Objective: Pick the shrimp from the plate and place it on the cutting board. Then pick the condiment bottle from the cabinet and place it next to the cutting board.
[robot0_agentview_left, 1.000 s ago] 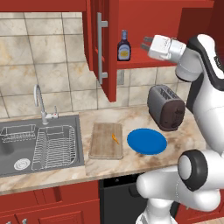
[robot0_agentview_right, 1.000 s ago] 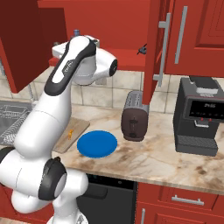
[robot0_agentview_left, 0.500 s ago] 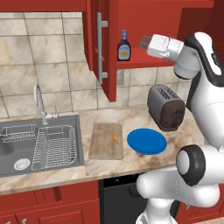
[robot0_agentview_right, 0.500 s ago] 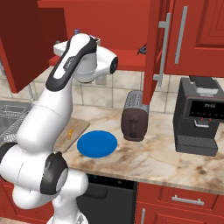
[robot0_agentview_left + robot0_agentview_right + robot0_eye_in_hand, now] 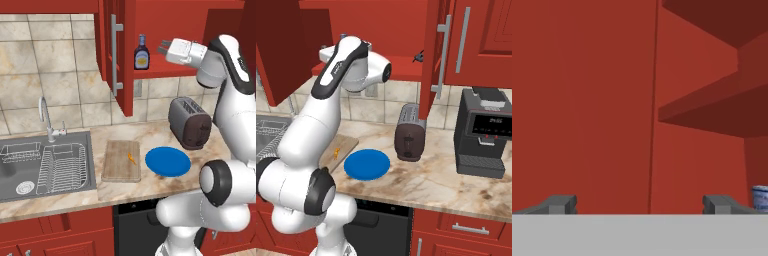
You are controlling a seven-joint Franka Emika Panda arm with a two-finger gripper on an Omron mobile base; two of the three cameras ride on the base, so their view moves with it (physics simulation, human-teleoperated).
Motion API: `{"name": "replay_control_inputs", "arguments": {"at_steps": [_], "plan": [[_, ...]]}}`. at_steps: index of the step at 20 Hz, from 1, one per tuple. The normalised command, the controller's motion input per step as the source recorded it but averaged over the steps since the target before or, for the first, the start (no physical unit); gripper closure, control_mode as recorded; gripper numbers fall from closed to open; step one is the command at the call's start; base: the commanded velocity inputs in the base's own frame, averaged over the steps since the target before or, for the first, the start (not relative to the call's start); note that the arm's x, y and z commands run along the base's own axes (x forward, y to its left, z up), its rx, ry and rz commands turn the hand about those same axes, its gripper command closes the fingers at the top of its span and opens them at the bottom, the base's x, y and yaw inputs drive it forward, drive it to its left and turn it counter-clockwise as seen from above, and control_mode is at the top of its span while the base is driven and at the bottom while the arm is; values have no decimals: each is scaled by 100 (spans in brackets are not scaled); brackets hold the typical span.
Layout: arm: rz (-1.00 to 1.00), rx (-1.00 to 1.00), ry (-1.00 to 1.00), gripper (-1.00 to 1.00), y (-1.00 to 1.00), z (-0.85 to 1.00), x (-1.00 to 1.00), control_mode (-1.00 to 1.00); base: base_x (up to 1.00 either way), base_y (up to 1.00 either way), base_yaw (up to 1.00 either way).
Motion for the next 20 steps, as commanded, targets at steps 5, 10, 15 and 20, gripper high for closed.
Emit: {"name": "replay_control_inputs", "arguments": {"at_steps": [5, 10, 15, 20], "plan": [[0, 0, 0, -100, 0, 0, 18, -100, 0, 0, 0], [0, 0, 0, -100, 0, -2, 18, -100, 0, 0, 0], [0, 0, 0, -100, 0, -8, 17, -100, 0, 0, 0], [0, 0, 1, -100, 0, -9, 17, -100, 0, 0, 0]]}}
